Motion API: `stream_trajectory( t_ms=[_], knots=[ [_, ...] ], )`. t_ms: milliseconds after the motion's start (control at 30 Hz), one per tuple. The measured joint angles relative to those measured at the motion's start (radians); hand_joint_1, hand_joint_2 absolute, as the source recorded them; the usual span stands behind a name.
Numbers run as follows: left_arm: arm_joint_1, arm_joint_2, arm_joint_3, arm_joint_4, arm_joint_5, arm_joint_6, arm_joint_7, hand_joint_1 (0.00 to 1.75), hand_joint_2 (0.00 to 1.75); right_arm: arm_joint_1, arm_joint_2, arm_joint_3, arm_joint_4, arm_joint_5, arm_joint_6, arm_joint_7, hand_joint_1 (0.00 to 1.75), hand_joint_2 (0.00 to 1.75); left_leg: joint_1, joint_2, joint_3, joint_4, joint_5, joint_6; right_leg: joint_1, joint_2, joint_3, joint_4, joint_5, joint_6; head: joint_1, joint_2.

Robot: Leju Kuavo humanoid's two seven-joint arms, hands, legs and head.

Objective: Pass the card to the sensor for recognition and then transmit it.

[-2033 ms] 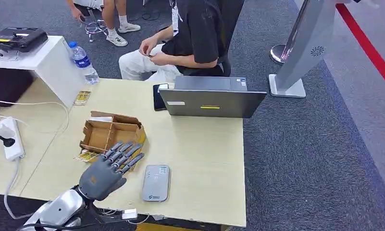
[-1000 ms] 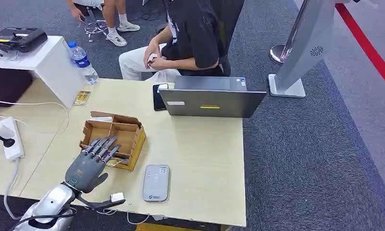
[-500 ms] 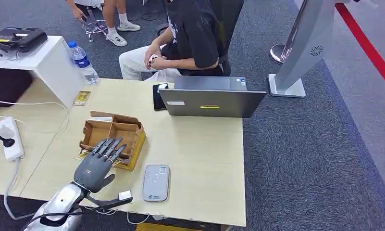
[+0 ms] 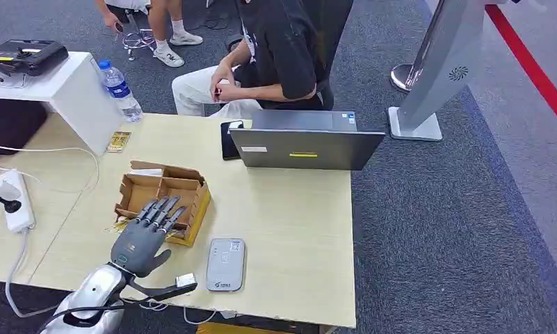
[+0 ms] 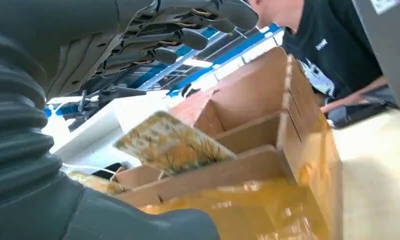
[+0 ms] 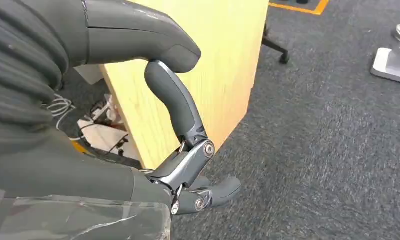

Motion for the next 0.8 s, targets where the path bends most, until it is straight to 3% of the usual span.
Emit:
stream_trajectory(
  t_ms=[700,733,800],
  knots=[
    [0.004,0.001,0.03,-0.027,0.009,0.0,0.001,0.0,1.75,0.028,-0.001,0.032,-0.022,-0.021,-0.003,0.002,0.0,1.75,0.0,0.0,-0.001,0.0,0.0,0.0,0.0,0.0,0.0,0.0,0.0,0.0,0.0,0.0],
    [0.005,0.0,0.03,-0.027,0.006,-0.002,0.001,1.75,1.75,0.029,-0.001,0.035,-0.024,-0.024,-0.006,0.002,0.0,1.75,0.0,0.0,-0.001,0.0,0.0,0.0,0.0,0.0,0.0,0.0,0.0,0.0,0.0,0.0],
    [0.006,0.0,0.031,-0.028,0.001,-0.016,0.002,1.75,1.75,0.033,-0.001,0.043,-0.031,-0.033,-0.012,0.004,0.0,1.75,0.0,0.0,-0.001,0.0,0.0,0.0,0.0,0.0,0.0,0.0,0.0,0.0,0.0,0.0]
  ],
)
